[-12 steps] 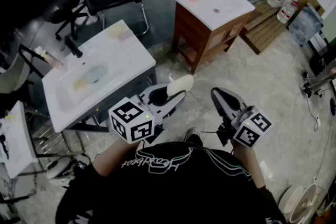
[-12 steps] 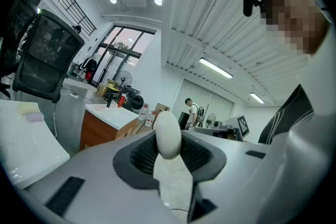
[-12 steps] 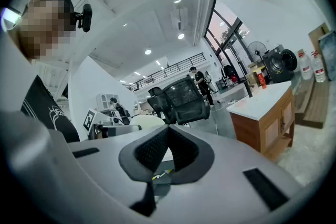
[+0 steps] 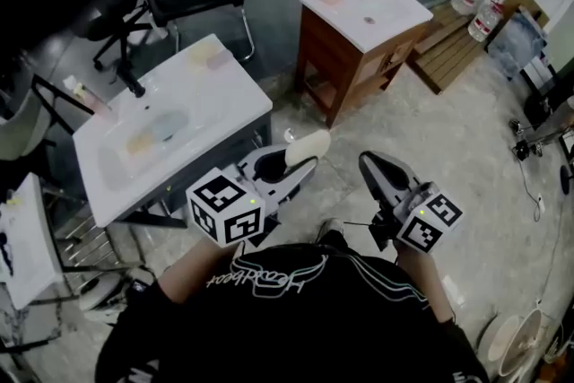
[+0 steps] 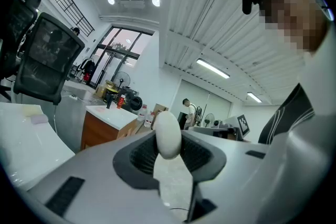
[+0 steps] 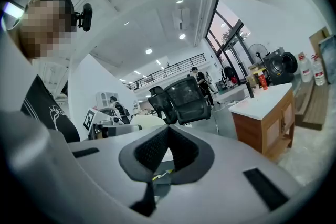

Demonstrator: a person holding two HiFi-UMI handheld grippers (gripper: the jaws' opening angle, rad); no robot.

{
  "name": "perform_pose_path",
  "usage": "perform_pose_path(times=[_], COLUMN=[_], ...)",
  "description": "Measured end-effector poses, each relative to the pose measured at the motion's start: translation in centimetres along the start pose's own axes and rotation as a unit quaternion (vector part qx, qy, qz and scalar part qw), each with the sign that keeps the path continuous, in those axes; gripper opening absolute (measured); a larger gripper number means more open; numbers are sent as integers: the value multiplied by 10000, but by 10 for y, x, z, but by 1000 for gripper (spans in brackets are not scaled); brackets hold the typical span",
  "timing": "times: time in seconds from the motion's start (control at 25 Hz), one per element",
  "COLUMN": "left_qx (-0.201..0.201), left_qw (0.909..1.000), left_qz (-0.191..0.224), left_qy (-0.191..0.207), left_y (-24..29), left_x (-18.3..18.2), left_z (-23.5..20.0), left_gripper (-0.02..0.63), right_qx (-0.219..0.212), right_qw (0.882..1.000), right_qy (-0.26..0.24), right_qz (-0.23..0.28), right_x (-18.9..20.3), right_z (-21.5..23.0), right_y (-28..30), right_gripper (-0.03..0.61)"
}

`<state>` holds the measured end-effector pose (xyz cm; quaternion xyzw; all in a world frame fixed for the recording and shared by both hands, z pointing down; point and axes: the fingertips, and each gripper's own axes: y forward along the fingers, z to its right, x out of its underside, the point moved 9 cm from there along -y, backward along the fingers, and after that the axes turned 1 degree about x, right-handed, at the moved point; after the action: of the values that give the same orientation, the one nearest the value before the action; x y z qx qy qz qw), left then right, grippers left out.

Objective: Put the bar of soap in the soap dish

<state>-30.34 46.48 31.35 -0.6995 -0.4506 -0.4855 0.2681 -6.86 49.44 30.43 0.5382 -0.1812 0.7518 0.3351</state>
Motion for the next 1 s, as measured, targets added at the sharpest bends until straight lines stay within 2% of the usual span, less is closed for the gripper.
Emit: perform_pose_path(times=[0.2,0.52,0.72,1.0], left_qx=[8,44,-85,-214], left_qw=[10000,9999,9996,9993], left_qz=[13,-57,-197,-190], left_qy=[-50,-105,-160,-240], left_y=[-6,13,36,87], left_x=[1,0,-4,-15], left_z=[-2,-7,-19,-43], left_gripper=[129,129,129,129], right_qx=[87,147,139,54], right_qw=[9999,9997,9989,9985], right_qy=[25,218,442,536], right_qz=[-53,23,38,-89], right_x=[4,4,-2,-21], right_z=[-3,16,49,109], right_y=[0,-5,2,16], right_gripper=[25,26,26,26])
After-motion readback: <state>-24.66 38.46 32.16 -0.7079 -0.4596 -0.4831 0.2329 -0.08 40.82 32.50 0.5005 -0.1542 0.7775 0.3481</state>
